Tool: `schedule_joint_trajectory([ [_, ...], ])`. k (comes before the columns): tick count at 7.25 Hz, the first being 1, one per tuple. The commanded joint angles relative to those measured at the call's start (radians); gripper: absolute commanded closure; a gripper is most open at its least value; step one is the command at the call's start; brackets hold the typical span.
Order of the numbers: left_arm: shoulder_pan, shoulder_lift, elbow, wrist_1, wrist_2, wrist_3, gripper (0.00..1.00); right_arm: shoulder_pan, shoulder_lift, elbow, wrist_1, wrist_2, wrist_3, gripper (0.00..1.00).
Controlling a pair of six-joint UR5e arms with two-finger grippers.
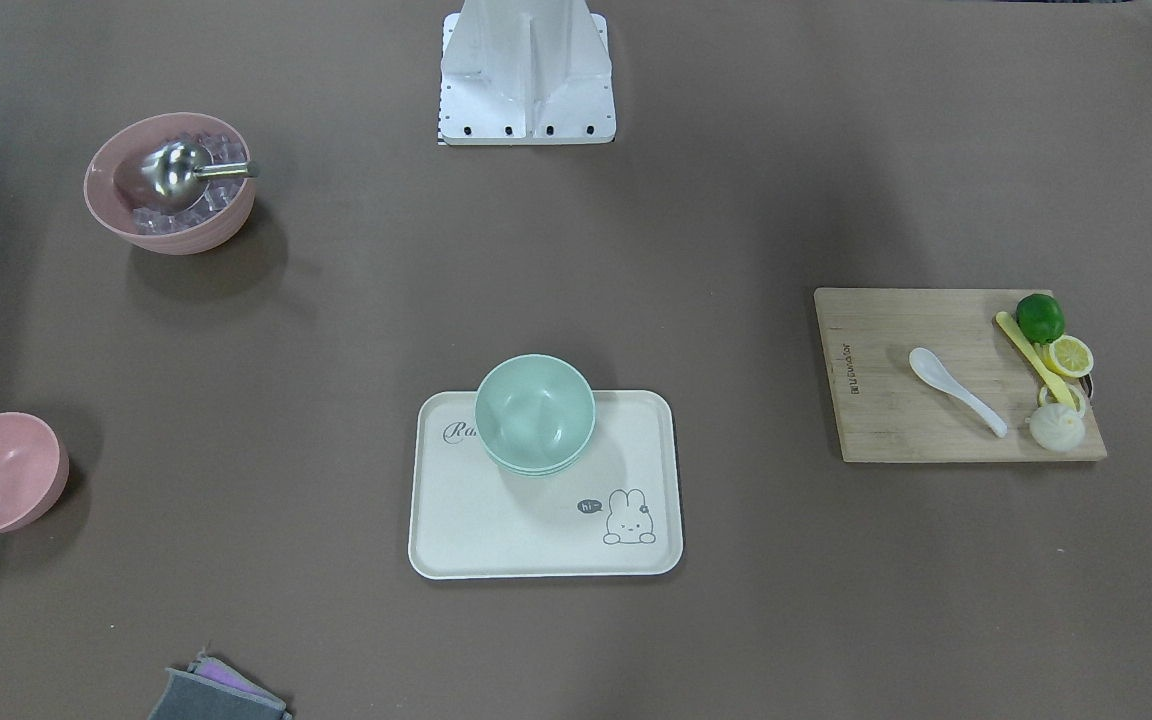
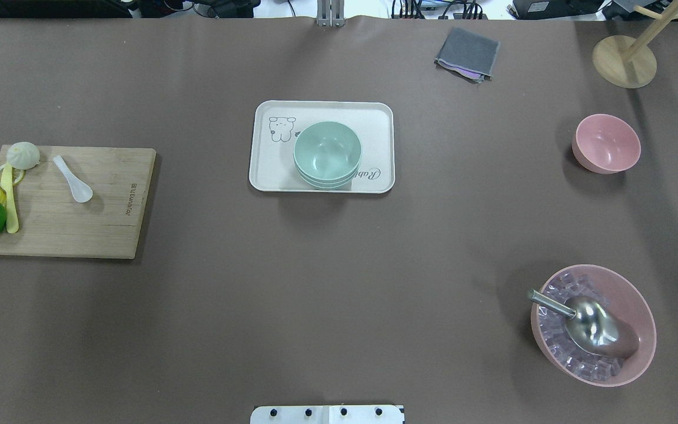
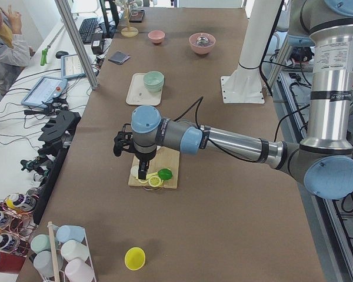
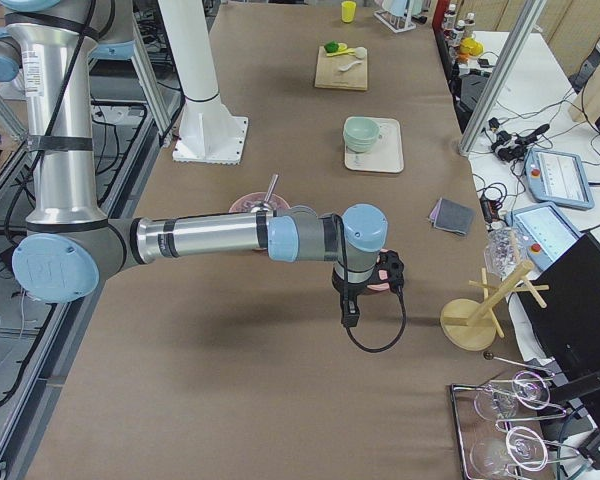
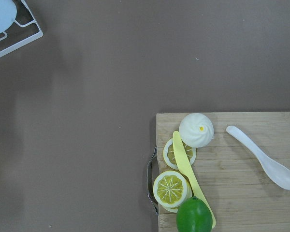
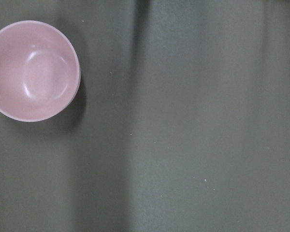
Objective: Stack pink bowl on green and place spoon
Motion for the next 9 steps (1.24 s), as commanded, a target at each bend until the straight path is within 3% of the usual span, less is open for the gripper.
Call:
schedule_joint_trajectory([
  [1, 0.020, -0.003, -0.003, -0.003, -0.001, 0.002, 0.02, -0.066, 0.023, -0.060, 0.192, 0.054, 0.004, 0.00],
  [3, 0.053, -0.003, -0.002, -0.005, -0.030, -0.001, 0.02, -0.176, 0.136, -0.261, 0.441, 0.051, 0.285, 0.00],
  [4, 0.054, -0.003, -0.002, -0.003, -0.030, -0.003, 0.02, -0.227, 0.169, -0.313, 0.500, 0.041, 0.355, 0.00],
  [7, 0.054, -0.008, -0.002, -0.002, -0.030, -0.003, 0.02, -0.315, 0.249, -0.426, 0.513, -0.051, 0.424, 0.00],
  [8, 0.054, -0.009, -0.002, -0.003, -0.029, -0.003, 0.02, -0.335, 0.249, -0.433, 0.513, -0.062, 0.430, 0.09],
  [9, 0.054, -0.011, -0.002, -0.002, -0.030, -0.004, 0.02, -0.343, 0.250, -0.441, 0.511, -0.064, 0.438, 0.36],
])
